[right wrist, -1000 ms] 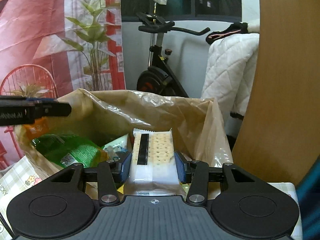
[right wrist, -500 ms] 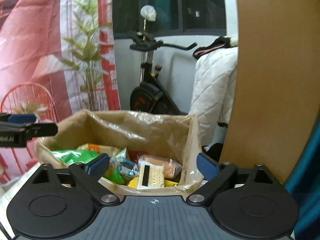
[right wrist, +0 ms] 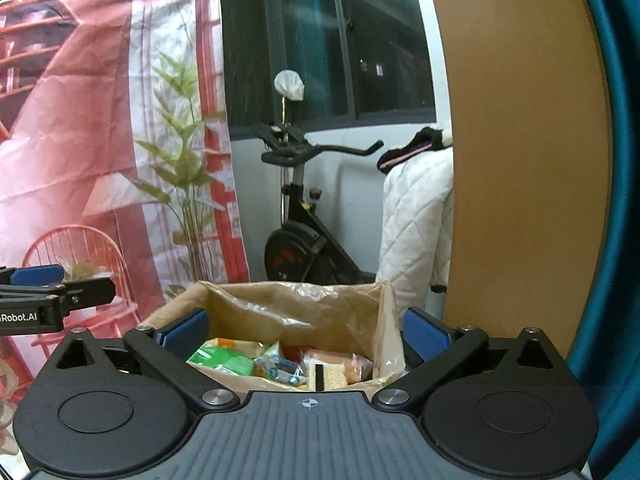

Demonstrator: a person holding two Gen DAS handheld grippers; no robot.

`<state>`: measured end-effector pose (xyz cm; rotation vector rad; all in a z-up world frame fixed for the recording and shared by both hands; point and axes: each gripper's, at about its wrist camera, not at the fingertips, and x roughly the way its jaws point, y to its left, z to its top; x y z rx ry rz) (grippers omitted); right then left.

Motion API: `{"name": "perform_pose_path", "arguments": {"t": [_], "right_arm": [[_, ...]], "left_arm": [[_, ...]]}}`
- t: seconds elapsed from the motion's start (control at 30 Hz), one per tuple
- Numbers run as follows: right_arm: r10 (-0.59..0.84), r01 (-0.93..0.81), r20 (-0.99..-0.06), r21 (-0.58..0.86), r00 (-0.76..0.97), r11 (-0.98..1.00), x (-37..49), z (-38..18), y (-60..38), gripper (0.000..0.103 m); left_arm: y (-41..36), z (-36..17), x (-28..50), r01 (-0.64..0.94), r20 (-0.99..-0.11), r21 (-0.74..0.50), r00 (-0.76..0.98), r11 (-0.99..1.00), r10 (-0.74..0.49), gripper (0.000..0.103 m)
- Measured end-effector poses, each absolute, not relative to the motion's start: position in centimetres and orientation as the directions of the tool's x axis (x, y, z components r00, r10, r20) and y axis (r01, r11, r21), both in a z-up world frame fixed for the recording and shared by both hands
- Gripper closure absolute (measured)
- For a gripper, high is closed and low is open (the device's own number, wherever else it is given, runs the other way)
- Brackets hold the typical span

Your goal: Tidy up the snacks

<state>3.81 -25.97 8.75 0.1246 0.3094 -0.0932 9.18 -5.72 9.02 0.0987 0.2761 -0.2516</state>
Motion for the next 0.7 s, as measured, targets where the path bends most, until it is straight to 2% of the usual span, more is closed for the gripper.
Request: {"name": "perform_pose_path", "arguments": {"t": [0.7], "right_arm": [[-0.094, 0.141, -0.344, 0.113, 0.934, 0.984, 1.5, 8.7, -24.2, 0.001]], "left_arm": [[-6.3, 9.6, 6.0, 0.233, -0.274, 0.053, 0.938, 0.971, -0.210, 0.006]]}}
